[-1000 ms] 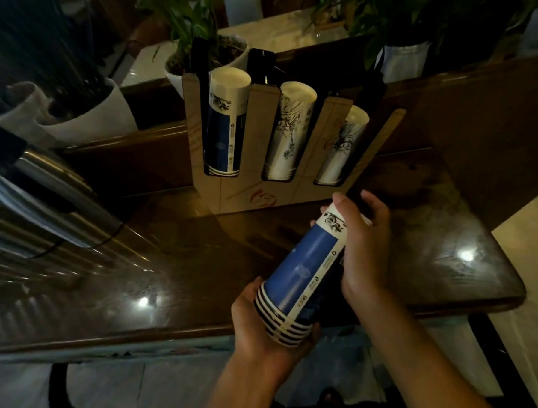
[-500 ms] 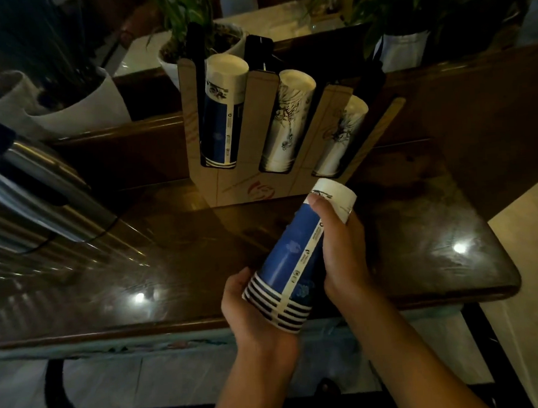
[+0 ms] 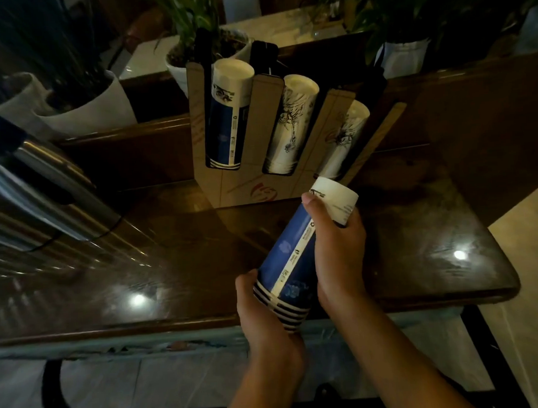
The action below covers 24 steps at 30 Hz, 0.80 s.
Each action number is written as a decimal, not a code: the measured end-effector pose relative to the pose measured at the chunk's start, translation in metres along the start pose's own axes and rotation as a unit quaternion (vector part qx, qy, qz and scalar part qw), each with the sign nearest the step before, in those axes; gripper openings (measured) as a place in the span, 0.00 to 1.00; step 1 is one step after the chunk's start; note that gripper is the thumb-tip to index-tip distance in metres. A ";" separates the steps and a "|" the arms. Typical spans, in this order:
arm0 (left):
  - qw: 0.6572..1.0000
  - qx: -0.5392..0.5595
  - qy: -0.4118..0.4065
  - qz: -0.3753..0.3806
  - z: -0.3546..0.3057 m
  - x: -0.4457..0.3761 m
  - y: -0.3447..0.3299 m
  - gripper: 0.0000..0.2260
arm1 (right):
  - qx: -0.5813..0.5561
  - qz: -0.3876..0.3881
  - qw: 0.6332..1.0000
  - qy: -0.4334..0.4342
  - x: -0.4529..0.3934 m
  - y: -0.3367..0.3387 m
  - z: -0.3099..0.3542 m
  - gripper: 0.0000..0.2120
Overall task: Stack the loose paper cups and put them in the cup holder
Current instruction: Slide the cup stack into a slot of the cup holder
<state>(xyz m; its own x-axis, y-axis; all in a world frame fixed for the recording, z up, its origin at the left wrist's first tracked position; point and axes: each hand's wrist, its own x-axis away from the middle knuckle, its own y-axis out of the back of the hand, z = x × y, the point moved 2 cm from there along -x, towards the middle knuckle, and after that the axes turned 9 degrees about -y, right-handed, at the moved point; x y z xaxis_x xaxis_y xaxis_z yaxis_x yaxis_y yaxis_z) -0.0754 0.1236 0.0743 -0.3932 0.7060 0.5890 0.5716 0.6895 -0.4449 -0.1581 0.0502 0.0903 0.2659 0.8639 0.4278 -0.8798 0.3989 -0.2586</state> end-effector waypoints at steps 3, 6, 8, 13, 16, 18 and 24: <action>0.998 -0.009 0.050 0.037 -0.005 -0.003 0.002 0.20 | 0.006 -0.008 1.000 -0.013 -0.007 0.005 -0.006 0.19; 0.991 -0.047 0.088 0.087 -0.011 -0.007 0.005 0.19 | -0.006 -0.003 0.998 -0.061 -0.015 0.014 -0.009 0.24; 0.989 -0.065 0.088 0.098 -0.015 -0.009 0.010 0.22 | 0.004 0.022 0.995 -0.096 -0.018 0.016 -0.006 0.32; 0.992 -0.076 0.003 0.101 -0.031 -0.013 0.023 0.33 | 0.077 0.064 0.990 -0.098 -0.024 0.020 0.013 0.33; 0.987 -0.116 -0.044 0.103 -0.041 -0.017 0.027 0.35 | 0.100 0.094 0.986 -0.092 -0.027 0.021 0.029 0.23; 0.974 -0.158 -0.084 0.138 -0.051 -0.021 0.028 0.30 | 0.112 0.126 0.981 -0.101 -0.028 0.020 0.040 0.16; 0.915 -0.299 -0.083 0.259 -0.089 -0.047 0.037 0.35 | 0.156 0.181 0.971 -0.002 -0.027 0.024 0.088 0.04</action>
<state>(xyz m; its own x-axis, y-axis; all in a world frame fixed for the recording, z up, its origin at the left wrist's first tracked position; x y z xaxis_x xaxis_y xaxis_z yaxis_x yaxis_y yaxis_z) 0.0287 0.1015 0.0898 -0.0330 0.9617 0.2719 0.9844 0.0783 -0.1573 -0.2213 0.0094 0.1492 -0.0831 0.9288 0.3611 -0.9922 -0.0434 -0.1166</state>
